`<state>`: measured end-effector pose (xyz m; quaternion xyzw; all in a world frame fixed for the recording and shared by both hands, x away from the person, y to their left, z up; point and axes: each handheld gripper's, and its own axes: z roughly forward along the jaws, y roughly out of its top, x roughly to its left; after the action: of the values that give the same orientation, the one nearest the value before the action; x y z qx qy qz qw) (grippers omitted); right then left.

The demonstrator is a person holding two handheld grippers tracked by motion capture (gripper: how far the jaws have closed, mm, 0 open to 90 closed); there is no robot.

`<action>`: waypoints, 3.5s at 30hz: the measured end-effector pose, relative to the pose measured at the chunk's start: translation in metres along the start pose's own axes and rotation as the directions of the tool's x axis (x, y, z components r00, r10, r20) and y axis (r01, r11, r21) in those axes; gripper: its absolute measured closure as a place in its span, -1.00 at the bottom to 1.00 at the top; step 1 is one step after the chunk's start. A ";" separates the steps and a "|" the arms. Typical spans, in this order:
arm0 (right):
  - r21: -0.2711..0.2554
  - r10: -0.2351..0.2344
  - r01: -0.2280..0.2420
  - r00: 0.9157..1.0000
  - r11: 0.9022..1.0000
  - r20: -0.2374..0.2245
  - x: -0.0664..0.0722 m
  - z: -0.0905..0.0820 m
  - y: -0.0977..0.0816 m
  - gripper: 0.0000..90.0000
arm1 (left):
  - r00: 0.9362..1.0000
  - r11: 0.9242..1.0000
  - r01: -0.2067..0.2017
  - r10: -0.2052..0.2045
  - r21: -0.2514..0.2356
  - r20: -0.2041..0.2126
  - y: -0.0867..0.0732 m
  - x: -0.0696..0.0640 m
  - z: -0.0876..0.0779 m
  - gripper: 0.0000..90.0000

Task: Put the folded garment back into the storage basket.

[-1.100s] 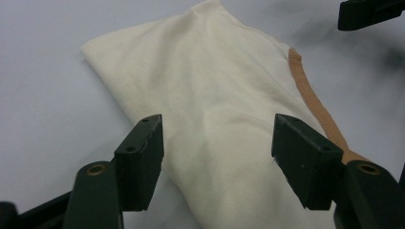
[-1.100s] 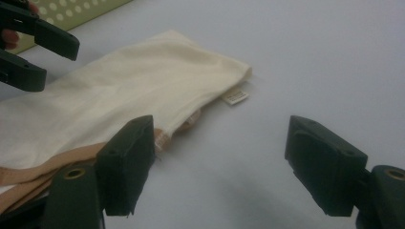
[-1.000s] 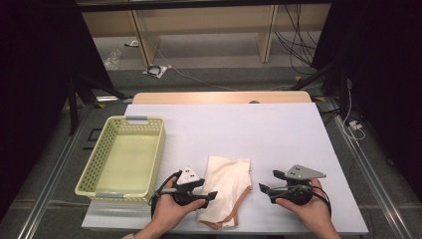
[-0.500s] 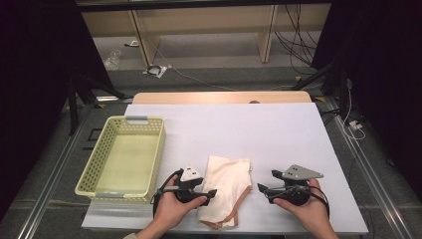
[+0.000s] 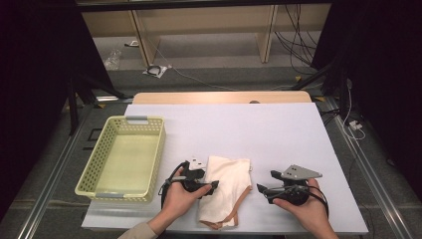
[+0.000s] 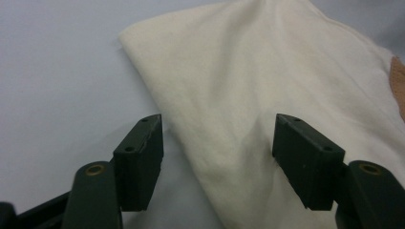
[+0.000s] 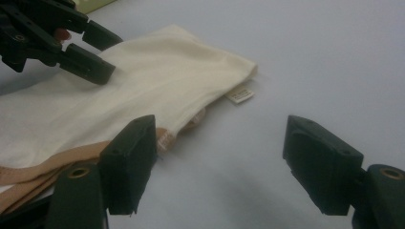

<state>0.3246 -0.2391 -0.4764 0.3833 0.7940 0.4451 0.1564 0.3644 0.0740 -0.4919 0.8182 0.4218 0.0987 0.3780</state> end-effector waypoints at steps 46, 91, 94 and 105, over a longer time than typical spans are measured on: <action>0.025 -0.010 0.010 1.000 1.000 -0.019 0.001 0.002 -0.001 -0.35 | 0.999 1.000 0.006 -0.005 -0.026 0.052 -0.002 -0.004 0.004 0.85; -0.069 -0.005 0.005 1.000 0.998 0.003 -0.007 -0.007 0.002 -0.43 | 0.985 0.975 -0.105 0.129 -0.197 0.114 0.022 -0.017 -0.040 0.87; -0.079 -0.005 0.005 1.000 0.997 0.001 -0.007 -0.006 0.002 -0.43 | 0.984 0.972 -0.111 0.136 -0.205 0.113 0.023 -0.017 -0.042 0.87; -0.083 -0.005 0.005 1.000 0.997 0.006 -0.007 -0.007 0.002 -0.43 | 0.981 0.963 -0.131 0.160 -0.235 0.111 0.029 -0.016 -0.052 0.87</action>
<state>0.3262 -0.2479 -0.4718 0.3757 0.7752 0.4765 0.1755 0.3476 0.0796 -0.4332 0.8032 0.3212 0.1207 0.4870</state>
